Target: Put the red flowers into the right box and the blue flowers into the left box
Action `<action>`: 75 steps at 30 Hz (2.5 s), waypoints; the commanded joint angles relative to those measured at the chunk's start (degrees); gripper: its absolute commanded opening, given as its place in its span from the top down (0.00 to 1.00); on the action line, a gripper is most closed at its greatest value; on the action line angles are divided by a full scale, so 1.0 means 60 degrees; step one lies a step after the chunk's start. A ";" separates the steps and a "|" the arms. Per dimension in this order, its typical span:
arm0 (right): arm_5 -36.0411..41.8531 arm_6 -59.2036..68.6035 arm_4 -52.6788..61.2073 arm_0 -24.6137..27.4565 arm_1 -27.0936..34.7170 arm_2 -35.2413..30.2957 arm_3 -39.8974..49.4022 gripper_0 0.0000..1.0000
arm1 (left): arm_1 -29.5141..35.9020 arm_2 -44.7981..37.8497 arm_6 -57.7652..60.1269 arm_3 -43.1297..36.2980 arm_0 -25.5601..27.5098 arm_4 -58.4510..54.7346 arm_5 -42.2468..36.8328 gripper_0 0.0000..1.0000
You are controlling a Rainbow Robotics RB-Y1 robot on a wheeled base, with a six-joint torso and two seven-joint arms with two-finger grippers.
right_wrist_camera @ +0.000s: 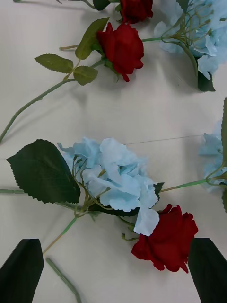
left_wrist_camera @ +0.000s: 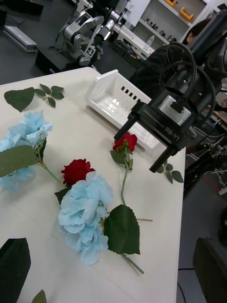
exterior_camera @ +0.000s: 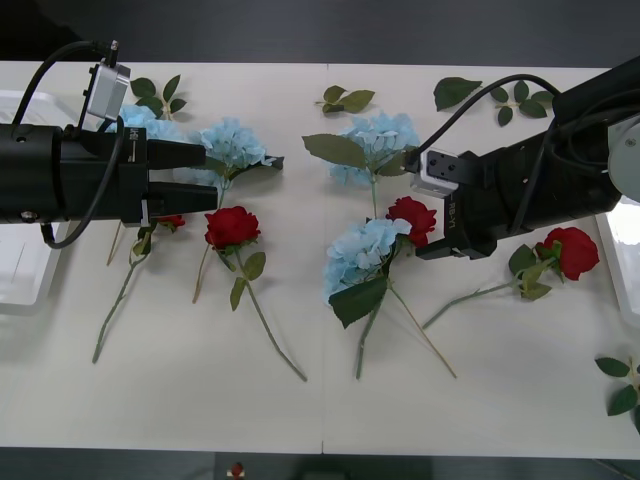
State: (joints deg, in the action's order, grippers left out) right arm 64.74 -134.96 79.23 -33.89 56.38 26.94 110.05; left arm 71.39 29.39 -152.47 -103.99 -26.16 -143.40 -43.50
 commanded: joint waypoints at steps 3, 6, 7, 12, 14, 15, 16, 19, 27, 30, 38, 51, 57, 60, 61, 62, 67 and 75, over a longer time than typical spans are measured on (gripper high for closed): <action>0.0006 -0.0270 0.0036 -0.0122 0.0051 -0.0065 0.0042 0.00 | 0.0201 -0.0123 -0.0063 -0.0114 0.0097 -0.0095 0.0028 0.00; 0.0006 -0.0270 0.0036 -0.0122 0.0051 -0.0065 0.0042 0.00 | 0.0201 -0.0123 -0.0063 -0.0114 0.0097 -0.0095 0.0028 0.00; 0.0006 -0.0270 0.0036 -0.0122 0.0051 -0.0065 0.0042 0.00 | 0.0201 -0.0123 -0.0063 -0.0114 0.0097 -0.0095 0.0028 0.00; 0.0006 -0.0270 0.0036 -0.0122 0.0051 -0.0065 0.0042 0.00 | 0.0201 -0.0123 -0.0063 -0.0114 0.0097 -0.0095 0.0028 0.00; 0.0006 -0.0270 0.0036 -0.0122 0.0051 -0.0065 0.0042 0.00 | 0.0201 -0.0123 -0.0063 -0.0114 0.0097 -0.0095 0.0028 0.00; 0.0006 -0.0270 0.0036 -0.0122 0.0051 -0.0065 0.0042 0.00 | 0.0201 -0.0123 -0.0063 -0.0114 0.0097 -0.0095 0.0028 0.00; 0.0006 -0.0270 0.0036 -0.0122 0.0051 -0.0065 0.0042 0.00 | 0.0201 -0.0123 -0.0063 -0.0114 0.0097 -0.0095 0.0028 0.00; 0.0006 -0.0270 0.0036 -0.0122 0.0051 -0.0065 0.0042 0.00 | 0.0201 -0.0123 -0.0063 -0.0114 0.0097 -0.0095 0.0028 0.00; 0.0006 -0.0270 0.0036 -0.0122 0.0051 -0.0065 0.0042 0.00 | -0.0444 0.0273 -0.0063 0.0076 0.0785 -0.0168 0.0042 0.00; 0.0006 -0.0270 0.0036 -0.0122 0.0051 -0.0065 0.0042 0.00 | -0.0781 0.0112 -0.0106 0.0149 0.0946 -0.0329 -0.0060 0.00; -0.0170 -0.0079 0.0403 0.0376 0.0124 0.0403 -0.0045 0.00 | 0.0098 -0.0694 0.0348 0.0354 0.0888 -0.0549 -0.0178 0.00; 0.0035 1.2372 0.2336 0.0185 0.1955 0.0418 -0.0470 0.00 | -0.0312 -0.1280 0.3248 0.5789 -0.0914 0.3055 -0.1745 0.00; -0.0111 1.6459 0.1794 0.0171 0.2043 0.0418 -0.1847 0.00 | -0.1557 -0.1280 0.4493 0.7342 -0.1764 0.6131 -0.0983 0.00; -0.0243 1.7675 0.1736 0.0185 0.1999 0.0403 -0.2785 0.00 | -0.2128 -0.1280 0.5094 0.7884 -0.2071 0.7684 -0.0544 0.00; -0.0287 1.7865 0.1736 0.0185 0.1985 0.0418 -0.2990 0.00 | -0.2231 -0.1280 0.5211 0.8001 -0.2130 0.7903 -0.0500 0.00; -0.0346 1.8246 0.1750 0.0200 0.1955 0.0418 -0.3356 0.00 | -0.2436 -0.1280 0.5401 0.8191 -0.2232 0.8269 -0.0441 0.00; -0.0463 1.8642 0.1794 0.0244 0.1853 0.0418 -0.4806 0.00 | -0.3154 -0.1295 0.6222 0.8689 -0.2686 0.9910 -0.0221 0.00; -0.0683 1.7572 0.1325 0.0346 0.1091 0.0418 -0.6198 0.00 | -0.3754 -0.1280 0.7115 0.8689 -0.2730 1.1639 0.0277 0.00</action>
State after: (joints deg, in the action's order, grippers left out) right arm 60.66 -23.11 88.86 -31.11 65.10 29.85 73.96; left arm 48.64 22.63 -113.65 -51.31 -40.94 -75.42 -42.87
